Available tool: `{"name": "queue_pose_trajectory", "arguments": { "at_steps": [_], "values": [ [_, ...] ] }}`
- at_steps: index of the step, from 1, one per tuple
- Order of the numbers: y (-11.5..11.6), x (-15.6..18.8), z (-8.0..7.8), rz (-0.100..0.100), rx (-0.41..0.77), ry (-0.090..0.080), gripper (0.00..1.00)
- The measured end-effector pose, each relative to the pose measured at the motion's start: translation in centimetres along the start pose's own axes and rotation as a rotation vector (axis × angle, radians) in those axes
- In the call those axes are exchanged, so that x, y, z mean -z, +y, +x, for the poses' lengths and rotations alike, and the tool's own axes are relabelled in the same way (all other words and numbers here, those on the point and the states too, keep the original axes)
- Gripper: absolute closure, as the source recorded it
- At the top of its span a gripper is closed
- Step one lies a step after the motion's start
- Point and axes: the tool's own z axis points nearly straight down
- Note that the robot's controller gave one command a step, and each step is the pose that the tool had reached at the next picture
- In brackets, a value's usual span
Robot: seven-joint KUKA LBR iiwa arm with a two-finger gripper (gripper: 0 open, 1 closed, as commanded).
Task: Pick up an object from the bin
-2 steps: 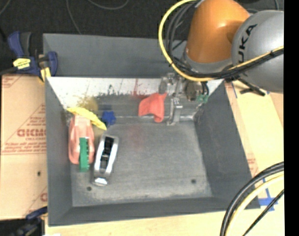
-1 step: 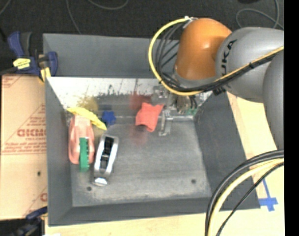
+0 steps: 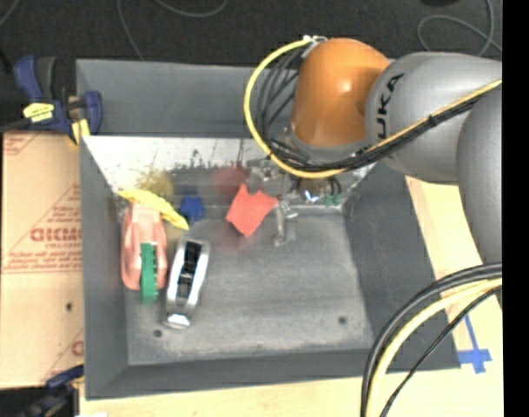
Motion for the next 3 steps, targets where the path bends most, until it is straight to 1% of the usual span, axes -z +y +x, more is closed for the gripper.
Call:
{"name": "queue_pose_trajectory", "arguments": {
  "at_steps": [1,2,3],
  "values": [
    [3.0,-2.5,-0.6,0.001,0.019,-0.008,0.00],
    [5.1,-6.4,-1.1,0.003,0.252,-0.006,0.00],
    [11.0,-7.8,-1.7,0.013,0.374,-0.019,1.00]
  ]
}}
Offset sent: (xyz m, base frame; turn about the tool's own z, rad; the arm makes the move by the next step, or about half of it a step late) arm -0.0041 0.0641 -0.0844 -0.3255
